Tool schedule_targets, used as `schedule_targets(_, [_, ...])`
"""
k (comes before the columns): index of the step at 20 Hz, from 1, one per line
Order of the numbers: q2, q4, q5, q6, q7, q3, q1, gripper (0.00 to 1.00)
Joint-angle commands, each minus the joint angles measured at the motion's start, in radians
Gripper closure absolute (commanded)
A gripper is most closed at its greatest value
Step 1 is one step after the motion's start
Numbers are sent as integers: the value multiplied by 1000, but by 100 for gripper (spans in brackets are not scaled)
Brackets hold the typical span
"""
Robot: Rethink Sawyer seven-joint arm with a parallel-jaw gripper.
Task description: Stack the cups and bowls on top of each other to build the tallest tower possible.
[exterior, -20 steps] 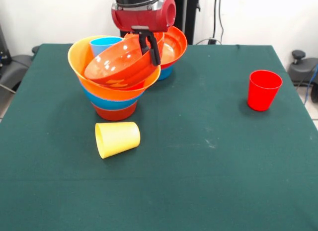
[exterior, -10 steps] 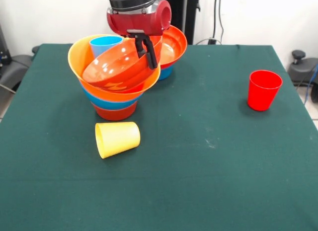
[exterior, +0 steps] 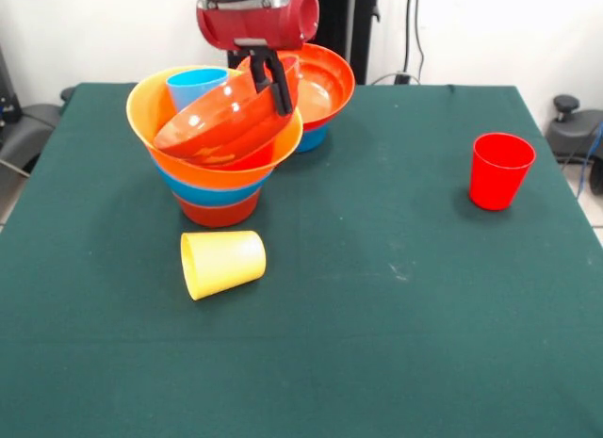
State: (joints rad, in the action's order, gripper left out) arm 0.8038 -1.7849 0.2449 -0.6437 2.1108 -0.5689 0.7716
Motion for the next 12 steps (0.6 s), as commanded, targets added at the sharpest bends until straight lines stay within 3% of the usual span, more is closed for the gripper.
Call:
schedule_targets(1, [-10, -196, 89, 41, -70, 21, 30, 100])
schedule_targets(12, [33, -244, 72, 47, -49, 22, 35, 100])
